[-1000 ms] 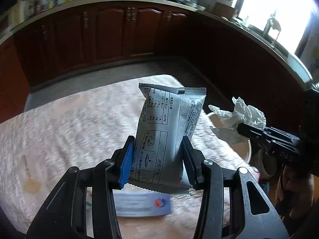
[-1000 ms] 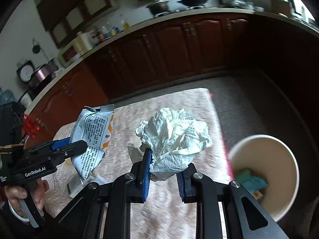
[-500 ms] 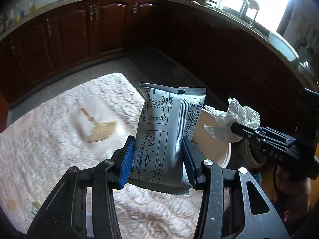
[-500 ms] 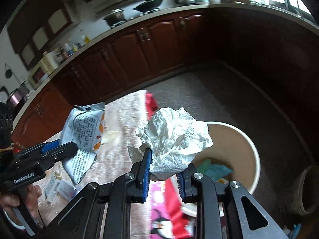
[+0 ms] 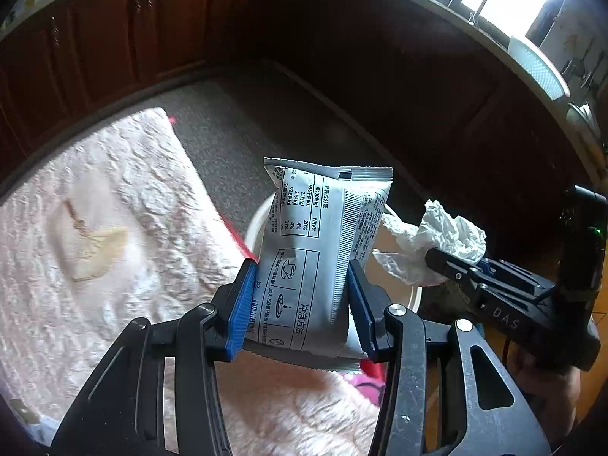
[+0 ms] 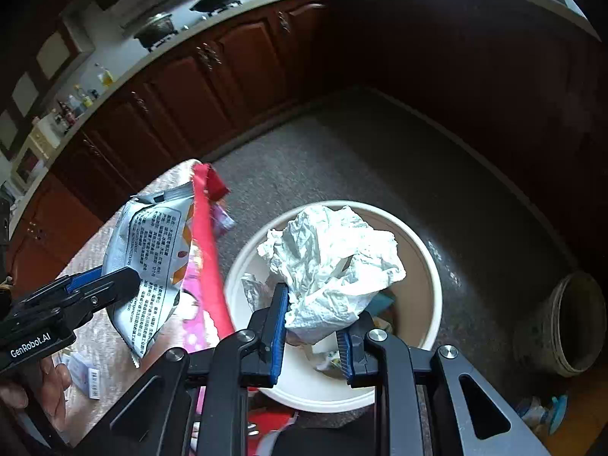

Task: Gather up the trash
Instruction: 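Carry the wrapper and tissue over the white bucket and open both tools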

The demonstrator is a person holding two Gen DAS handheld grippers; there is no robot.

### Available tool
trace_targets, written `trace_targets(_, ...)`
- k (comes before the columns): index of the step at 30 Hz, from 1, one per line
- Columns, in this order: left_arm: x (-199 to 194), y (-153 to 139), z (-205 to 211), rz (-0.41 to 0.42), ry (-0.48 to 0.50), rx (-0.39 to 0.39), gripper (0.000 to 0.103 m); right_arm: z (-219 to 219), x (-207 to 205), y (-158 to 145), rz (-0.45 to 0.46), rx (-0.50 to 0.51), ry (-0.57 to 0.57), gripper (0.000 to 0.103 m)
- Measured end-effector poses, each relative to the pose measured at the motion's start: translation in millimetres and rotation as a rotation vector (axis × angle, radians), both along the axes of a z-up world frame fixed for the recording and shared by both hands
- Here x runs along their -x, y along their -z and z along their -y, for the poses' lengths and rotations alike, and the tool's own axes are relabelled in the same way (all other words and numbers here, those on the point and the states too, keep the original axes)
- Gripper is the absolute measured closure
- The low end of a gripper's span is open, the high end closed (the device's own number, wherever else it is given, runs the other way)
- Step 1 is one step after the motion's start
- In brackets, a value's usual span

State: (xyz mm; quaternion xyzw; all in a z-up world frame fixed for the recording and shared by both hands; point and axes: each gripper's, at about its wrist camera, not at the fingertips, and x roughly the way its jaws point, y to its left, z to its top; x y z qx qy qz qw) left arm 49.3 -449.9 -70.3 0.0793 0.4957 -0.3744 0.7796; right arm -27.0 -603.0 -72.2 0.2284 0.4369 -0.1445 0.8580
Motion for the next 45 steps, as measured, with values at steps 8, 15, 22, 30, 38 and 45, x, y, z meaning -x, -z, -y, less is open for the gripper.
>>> trace_targets(8,-3,13,14,-0.052,0.011,-0.016,0.048,15,-2,22,-0.075,-0.005,0.051,0.064)
trace_targets(15,1,15,18,-0.052,0.012,-0.027,0.041,16,-2,30,-0.082,-0.032,0.059,0.053)
trace_targets(22,7,11,13,-0.022,0.000,-0.021,0.041,12,-2,28,-0.075,-0.031,0.053,0.053)
trace_targets(30,5,1,-5,0.024,-0.023,-0.015,0.041,2,-4,20,-0.063,-0.019,0.042,0.052)
trace_targets(38,3,-8,-21,0.045,-0.051,-0.002,0.041,-13,-8,12,-0.056,0.010,0.016,0.052)
trace_targets(45,3,-17,-40,0.068,-0.083,0.002,0.041,-28,-8,2,-0.036,0.031,0.007,0.046)
